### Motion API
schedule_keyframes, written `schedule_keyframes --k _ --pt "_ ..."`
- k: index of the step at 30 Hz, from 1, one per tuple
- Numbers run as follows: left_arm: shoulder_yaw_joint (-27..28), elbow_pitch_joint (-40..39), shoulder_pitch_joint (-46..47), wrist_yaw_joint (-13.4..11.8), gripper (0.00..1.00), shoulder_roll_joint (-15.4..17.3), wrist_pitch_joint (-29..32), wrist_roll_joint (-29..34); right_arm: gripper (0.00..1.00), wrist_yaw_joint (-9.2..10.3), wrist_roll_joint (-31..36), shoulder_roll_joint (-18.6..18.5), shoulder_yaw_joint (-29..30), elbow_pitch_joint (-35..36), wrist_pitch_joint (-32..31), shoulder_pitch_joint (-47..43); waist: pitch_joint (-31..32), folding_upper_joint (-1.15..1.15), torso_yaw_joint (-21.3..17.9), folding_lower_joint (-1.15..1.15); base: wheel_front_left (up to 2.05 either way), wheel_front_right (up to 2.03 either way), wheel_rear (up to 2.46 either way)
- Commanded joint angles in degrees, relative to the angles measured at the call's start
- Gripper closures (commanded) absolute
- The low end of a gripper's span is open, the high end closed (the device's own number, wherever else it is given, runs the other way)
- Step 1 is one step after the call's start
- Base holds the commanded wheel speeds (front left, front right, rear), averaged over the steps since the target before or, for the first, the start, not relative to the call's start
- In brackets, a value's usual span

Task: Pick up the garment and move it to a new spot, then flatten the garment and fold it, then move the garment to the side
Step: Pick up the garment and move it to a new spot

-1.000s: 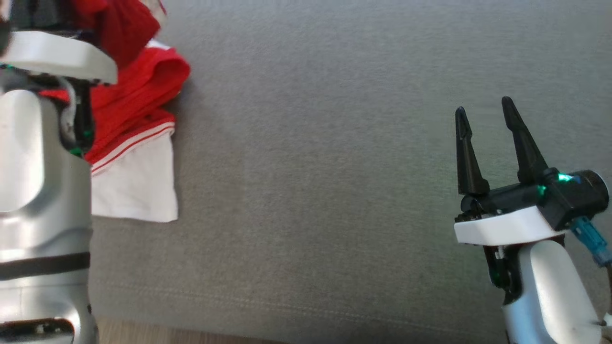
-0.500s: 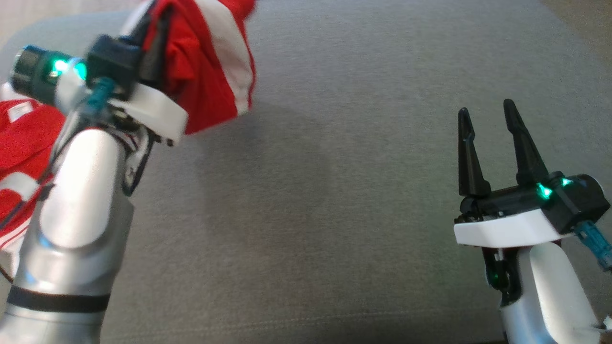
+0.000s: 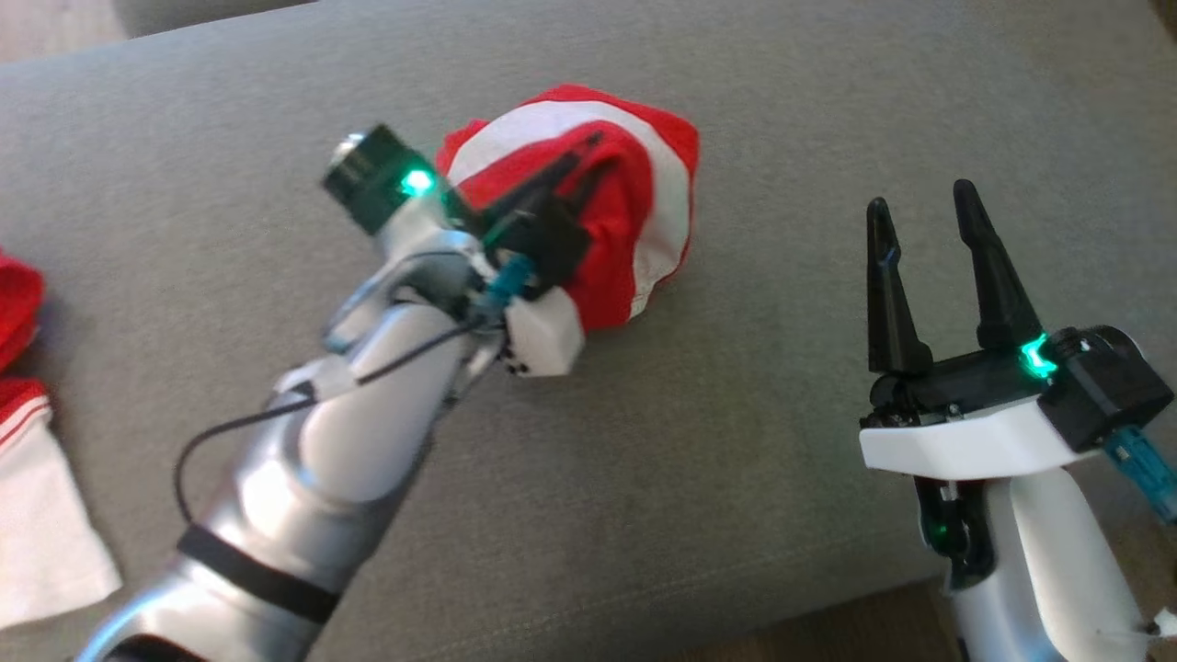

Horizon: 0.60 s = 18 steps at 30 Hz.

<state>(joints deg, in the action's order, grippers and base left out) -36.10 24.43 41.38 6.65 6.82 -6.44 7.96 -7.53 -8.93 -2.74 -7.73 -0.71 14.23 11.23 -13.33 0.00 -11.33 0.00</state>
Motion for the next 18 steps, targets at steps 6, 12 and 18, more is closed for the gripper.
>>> schedule_keyframes --k 6,12,18 --pt "-4.3 3.0 4.5 0.1 1.00 -3.0 -2.1 0.8 0.00 0.04 -1.7 -0.1 -1.7 1.5 0.7 2.6 -1.2 0.00 -4.4 0.00 0.00 0.00 0.00" --pt "-9.7 7.3 4.8 -1.4 0.00 -3.9 -3.5 -0.1 0.00 0.04 -2.4 -0.1 -1.8 1.6 0.7 2.8 -1.5 0.00 -5.5 0.00 0.00 0.00 0.00" --pt "-13.6 5.7 5.4 -4.3 0.00 -3.9 -4.5 -6.2 0.00 0.04 -2.5 -0.1 -1.6 1.8 0.8 2.5 -1.0 0.00 -4.1 0.00 0.00 0.00 0.00"
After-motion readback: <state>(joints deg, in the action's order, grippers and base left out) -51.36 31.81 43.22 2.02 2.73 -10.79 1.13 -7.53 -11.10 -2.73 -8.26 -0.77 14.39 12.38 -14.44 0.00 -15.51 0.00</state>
